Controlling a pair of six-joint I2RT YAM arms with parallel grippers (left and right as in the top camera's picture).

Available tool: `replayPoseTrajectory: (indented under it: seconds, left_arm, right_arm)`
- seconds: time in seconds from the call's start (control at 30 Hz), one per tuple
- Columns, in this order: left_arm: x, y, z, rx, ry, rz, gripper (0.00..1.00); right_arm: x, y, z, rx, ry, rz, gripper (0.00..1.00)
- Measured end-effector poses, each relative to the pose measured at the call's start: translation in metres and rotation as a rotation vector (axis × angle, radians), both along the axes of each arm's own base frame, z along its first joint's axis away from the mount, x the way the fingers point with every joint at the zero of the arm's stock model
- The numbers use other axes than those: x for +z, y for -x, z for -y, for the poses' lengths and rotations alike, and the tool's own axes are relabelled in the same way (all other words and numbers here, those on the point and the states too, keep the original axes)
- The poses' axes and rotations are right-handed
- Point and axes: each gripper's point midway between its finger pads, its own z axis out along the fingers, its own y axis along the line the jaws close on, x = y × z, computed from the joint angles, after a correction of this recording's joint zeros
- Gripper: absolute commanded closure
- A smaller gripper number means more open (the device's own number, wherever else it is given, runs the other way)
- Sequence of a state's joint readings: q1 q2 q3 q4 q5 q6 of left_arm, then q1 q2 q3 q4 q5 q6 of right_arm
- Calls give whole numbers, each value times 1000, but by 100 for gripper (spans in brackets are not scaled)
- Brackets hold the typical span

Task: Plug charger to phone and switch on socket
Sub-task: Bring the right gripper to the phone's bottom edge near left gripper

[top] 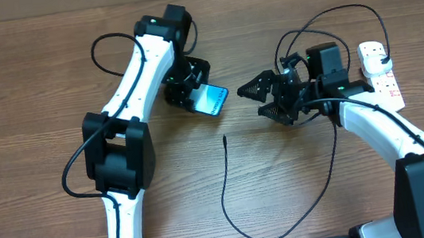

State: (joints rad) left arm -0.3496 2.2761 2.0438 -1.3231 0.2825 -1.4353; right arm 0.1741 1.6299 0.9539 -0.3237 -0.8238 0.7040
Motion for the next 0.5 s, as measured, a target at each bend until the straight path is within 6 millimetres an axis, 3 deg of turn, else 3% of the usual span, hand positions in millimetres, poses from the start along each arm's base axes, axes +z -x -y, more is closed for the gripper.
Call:
replayPoseTrajectory:
  seconds: [0.3, 0.5]
  left_arm:
    - [5, 4, 39, 27, 92, -7, 96]
    - [8, 13, 59, 34, 124, -27, 96]
  right_arm:
    - [-11, -7, -4, -96, 75, -39, 11]
    - [-15, -11, 0, -143, 98, -59, 12]
